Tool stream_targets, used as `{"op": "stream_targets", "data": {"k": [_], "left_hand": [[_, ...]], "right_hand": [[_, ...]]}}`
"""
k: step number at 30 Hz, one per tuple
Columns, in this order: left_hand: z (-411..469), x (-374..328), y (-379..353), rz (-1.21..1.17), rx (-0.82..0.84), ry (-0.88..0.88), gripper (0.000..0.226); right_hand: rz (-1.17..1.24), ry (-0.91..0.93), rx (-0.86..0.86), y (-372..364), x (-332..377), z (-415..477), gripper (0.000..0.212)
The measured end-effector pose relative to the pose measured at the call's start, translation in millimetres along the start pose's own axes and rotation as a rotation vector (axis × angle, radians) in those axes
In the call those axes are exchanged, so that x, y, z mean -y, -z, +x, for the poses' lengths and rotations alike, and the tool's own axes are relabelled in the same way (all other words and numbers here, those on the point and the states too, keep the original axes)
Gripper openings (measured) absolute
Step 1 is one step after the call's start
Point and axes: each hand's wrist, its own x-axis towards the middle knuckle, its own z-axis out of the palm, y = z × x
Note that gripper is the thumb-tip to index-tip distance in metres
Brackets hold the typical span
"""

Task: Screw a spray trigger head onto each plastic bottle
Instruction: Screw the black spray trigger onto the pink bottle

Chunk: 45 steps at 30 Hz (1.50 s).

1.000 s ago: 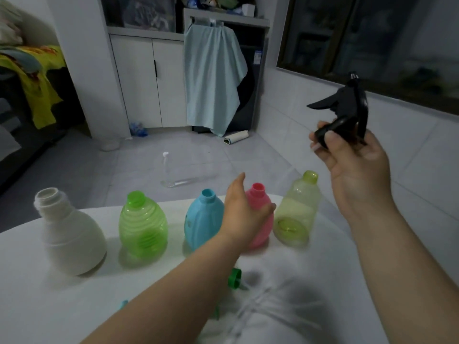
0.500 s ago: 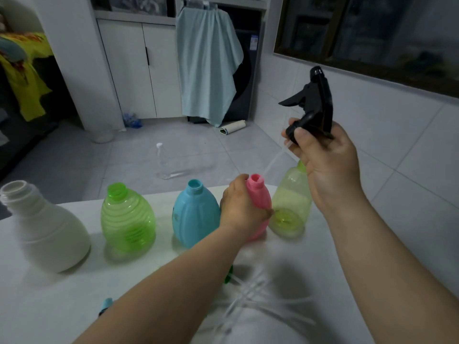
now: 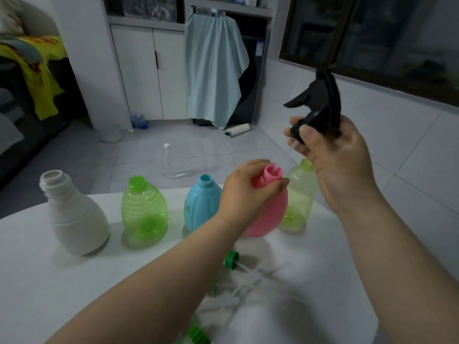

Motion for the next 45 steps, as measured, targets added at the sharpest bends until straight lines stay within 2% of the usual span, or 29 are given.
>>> {"op": "stream_targets", "data": {"k": [5, 9, 12, 16, 25, 30, 34, 37, 41, 45], "left_hand": [[-42.5, -32.9, 76.3, 0.050, -0.099, -0.117, 0.022], [-97.3, -33.2, 142.4, 0.126, -0.184, -0.003, 0.017], [-133.0, -22.4, 178.7, 0.135, -0.275, 0.096, 0.023], [-169.7, 0.1, 218.1, 0.173, -0.359, 0.194, 0.029], [-188.1, 43.8, 234.7, 0.122, -0.386, 0.176, 0.040], [-194.6, 63.8, 231.5, 0.094, -0.222, 0.233, 0.060], [-204.0, 74.6, 235.4, 0.050, -0.100, 0.288, 0.073], [-204.7, 76.4, 236.2, 0.062, -0.103, 0.283, 0.070], [-204.2, 77.7, 235.4, 0.090, -0.114, 0.283, 0.070], [-204.2, 76.9, 234.9, 0.087, -0.128, 0.286, 0.066]], "right_hand": [[-0.062, -0.038, 0.241, -27.4, 28.3, -26.3, 0.021], [-0.058, -0.116, 0.542, -78.7, 36.0, -58.5, 0.026], [-0.153, -0.139, 0.717, -116.4, 31.1, -78.4, 0.032], [-0.261, -0.180, 0.866, -168.2, 21.9, -105.2, 0.035], [-0.427, -0.242, 0.956, -211.1, 2.4, -126.7, 0.036], [-0.548, -0.139, 1.049, -220.1, -2.0, -127.7, 0.034], [-0.624, -0.152, 1.147, -222.1, 1.2, -124.8, 0.034], [-0.661, -0.176, 1.170, -222.8, 4.4, -125.3, 0.023], [-0.726, -0.177, 1.154, -228.1, 6.5, -130.4, 0.025], [-0.772, -0.152, 1.102, -228.3, 6.3, -133.9, 0.015]]}}
